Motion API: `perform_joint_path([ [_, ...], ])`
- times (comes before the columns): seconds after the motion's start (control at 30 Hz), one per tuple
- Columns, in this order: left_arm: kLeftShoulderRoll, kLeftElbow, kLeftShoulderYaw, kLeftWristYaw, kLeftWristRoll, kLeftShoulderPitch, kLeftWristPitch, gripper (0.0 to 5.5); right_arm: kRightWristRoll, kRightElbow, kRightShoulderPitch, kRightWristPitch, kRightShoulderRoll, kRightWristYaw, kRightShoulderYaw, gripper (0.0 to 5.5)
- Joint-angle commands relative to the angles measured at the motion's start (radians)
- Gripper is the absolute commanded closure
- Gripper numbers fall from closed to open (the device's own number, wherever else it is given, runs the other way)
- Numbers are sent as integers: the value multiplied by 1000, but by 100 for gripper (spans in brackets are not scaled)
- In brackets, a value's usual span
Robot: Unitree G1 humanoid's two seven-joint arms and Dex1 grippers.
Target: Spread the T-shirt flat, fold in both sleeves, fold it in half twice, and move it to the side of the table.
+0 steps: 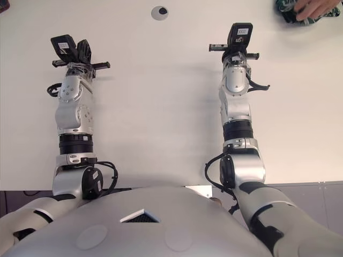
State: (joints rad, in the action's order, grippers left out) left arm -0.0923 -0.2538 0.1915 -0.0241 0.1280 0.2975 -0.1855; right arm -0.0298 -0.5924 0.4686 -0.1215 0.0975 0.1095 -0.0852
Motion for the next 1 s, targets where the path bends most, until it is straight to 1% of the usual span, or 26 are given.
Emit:
perform_joint_path([
  [0.03,22,9,-43,-15,-39,3,48,547,14,-42,63,16,50,-42,-20,550],
  [0.1,-4,-7,-58,-11,-77,-11,99,547,7,-68,96,9,57,-75,-9,550],
  [0.17,-14,-61,-49,-27,-94,-7,142,547,2,-95,108,7,64,-91,-5,550],
  [0.27,16,-66,-59,-45,-97,26,158,547,13,-83,89,26,92,-111,-28,550],
  [0.33,26,-68,-81,-46,-113,17,179,547,4,-103,109,21,98,-126,-19,550],
  [0.43,39,-113,-72,-59,-105,1,207,547,2,-129,159,11,97,-135,-16,550],
  [0.57,37,-124,-78,-58,-111,42,224,547,4,-152,191,-4,108,-142,-25,550],
  [0.67,20,-148,-61,-54,-102,90,231,547,31,-280,217,79,137,-85,-84,550],
  [0.73,10,-158,-53,-56,-98,111,232,547,90,-411,249,165,179,-3,-178,550],
  [0.77,7,-158,-52,-55,-97,114,234,547,103,-450,263,167,202,26,-203,550],
  [0.9,3,-141,-48,-56,-97,90,236,547,86,-480,306,77,247,32,-195,550],
  [1.0,3,-134,-43,-59,-97,75,234,547,59,-468,313,9,236,6,-150,550],
])
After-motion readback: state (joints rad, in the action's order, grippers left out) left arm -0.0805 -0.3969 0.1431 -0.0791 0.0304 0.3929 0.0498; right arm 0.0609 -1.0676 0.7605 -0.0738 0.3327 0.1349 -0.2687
